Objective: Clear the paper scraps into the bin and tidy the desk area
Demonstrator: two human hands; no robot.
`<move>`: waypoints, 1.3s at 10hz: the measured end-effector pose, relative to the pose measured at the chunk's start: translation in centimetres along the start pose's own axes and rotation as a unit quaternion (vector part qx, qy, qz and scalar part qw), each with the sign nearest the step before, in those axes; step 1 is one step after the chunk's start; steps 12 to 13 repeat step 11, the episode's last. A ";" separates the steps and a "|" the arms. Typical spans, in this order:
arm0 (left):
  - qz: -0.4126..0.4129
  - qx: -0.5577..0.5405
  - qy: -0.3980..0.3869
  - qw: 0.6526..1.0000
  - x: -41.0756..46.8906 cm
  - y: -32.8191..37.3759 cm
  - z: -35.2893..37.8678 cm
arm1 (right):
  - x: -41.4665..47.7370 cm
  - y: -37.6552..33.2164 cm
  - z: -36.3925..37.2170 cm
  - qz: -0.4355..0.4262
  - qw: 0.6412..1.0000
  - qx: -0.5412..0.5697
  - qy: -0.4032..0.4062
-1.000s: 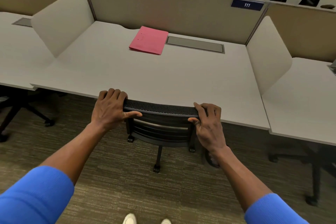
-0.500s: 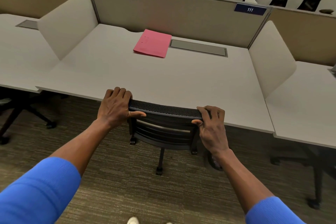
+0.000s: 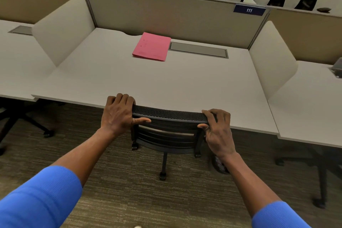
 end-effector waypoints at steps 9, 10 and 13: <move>0.003 0.020 -0.136 0.990 -1.3 -0.3 -7.4 | 0.1 -3.6 -4.5 0.105 0.987 -0.082 -0.095; -0.003 0.016 -0.116 0.993 0.0 -0.5 -9.4 | 1.8 -4.8 -6.0 0.081 0.992 -0.076 -0.062; -0.007 0.017 -0.078 0.997 2.2 -1.0 -12.0 | 4.9 -6.2 -8.2 0.052 0.995 -0.075 -0.030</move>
Point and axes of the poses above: each hand's wrist, its own x-axis towards the middle knuckle, its own z-axis out of the palm, y = z × x, the point moved 1 cm from there along x, towards the middle knuckle, and after that the axes turned 8 degrees about x, right-handed, at the moved point
